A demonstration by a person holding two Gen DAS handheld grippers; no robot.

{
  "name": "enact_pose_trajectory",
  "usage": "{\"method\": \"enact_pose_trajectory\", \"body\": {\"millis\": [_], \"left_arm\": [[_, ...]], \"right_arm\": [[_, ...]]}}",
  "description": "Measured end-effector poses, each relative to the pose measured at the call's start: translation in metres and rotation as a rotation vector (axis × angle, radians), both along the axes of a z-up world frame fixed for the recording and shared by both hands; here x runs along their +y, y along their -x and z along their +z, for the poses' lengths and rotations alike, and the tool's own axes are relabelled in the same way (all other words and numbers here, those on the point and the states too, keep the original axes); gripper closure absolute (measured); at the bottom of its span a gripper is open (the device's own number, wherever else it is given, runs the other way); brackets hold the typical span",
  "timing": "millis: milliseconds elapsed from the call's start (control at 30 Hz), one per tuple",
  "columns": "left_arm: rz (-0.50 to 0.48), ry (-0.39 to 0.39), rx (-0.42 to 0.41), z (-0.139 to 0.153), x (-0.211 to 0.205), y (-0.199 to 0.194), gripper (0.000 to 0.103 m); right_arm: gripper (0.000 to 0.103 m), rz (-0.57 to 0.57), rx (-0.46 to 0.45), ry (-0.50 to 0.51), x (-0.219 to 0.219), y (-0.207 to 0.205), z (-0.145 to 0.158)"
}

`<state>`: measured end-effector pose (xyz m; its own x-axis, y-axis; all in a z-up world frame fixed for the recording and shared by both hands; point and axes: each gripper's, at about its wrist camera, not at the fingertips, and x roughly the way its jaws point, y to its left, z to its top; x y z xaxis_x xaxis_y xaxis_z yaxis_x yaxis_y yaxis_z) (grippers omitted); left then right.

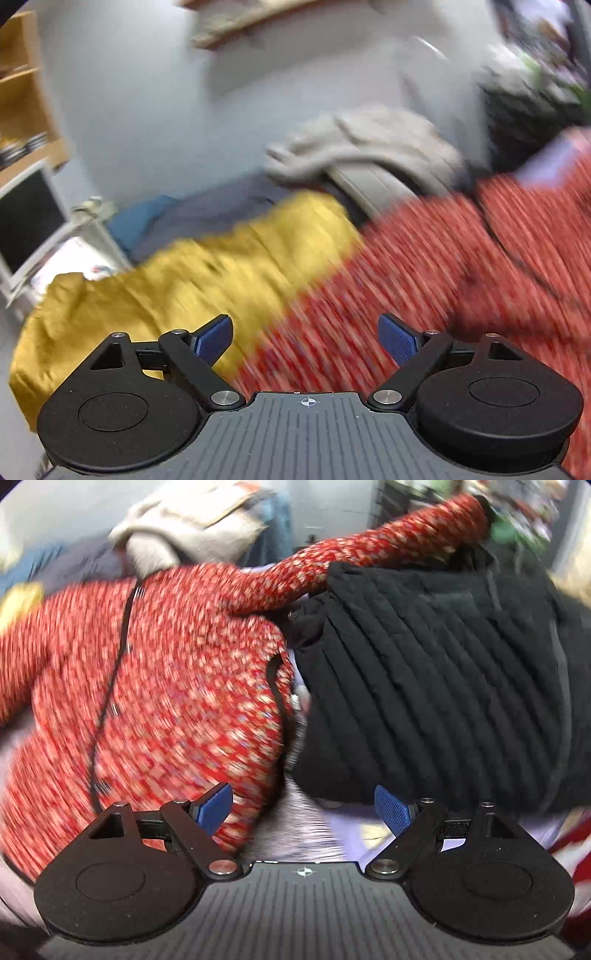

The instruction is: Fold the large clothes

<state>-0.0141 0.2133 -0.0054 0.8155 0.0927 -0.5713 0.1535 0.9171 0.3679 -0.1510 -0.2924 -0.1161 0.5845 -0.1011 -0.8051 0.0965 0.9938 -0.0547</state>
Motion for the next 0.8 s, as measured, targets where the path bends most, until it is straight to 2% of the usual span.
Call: {"method": "enact_pose_trajectory", "body": {"millis": [67,133,233,333,467,567,633,700,733,767,800], "left_arm": [[-0.037,-0.026,0.096,-0.023,-0.007,0.025,0.000],[-0.047,-0.022,0.186,-0.045,-0.015,0.050,0.000],[-0.102,-0.003,0.277,-0.071,-0.032,0.084,0.000],[-0.194,-0.038,0.346,-0.098,-0.056,0.104,0.000],[-0.300,-0.068,0.380,-0.127,-0.084,0.103,0.000],[-0.365,-0.045,0.392,-0.138,-0.109,0.090,0.000],[-0.381,-0.030,0.378,-0.142,-0.123,0.079,0.000],[-0.349,0.011,0.366,-0.143,-0.131,0.063,0.000],[-0.331,0.045,0.377,-0.142,-0.132,0.054,0.000],[-0.320,0.088,0.398,-0.140,-0.134,0.044,0.000],[-0.306,0.128,0.409,-0.136,-0.135,0.036,0.000]], "right_arm": [[0.017,0.077,0.035,0.065,-0.001,0.002,-0.010],[0.023,0.156,0.087,0.102,0.002,0.006,-0.025],[0.028,0.216,0.137,0.079,0.005,0.016,-0.047],[0.033,0.298,0.191,0.084,0.019,0.024,-0.070],[0.033,0.376,0.170,0.070,0.037,0.019,-0.084],[0.032,0.344,0.116,0.082,0.043,-0.001,-0.085],[0.032,0.323,0.056,0.005,0.042,-0.016,-0.073],[0.034,0.306,0.014,-0.052,0.041,-0.030,-0.056],[0.039,0.290,-0.004,-0.064,0.041,-0.036,-0.048],[0.058,0.272,-0.017,-0.077,0.042,-0.043,-0.040],[0.081,0.248,-0.030,-0.101,0.041,-0.050,-0.030]]}}
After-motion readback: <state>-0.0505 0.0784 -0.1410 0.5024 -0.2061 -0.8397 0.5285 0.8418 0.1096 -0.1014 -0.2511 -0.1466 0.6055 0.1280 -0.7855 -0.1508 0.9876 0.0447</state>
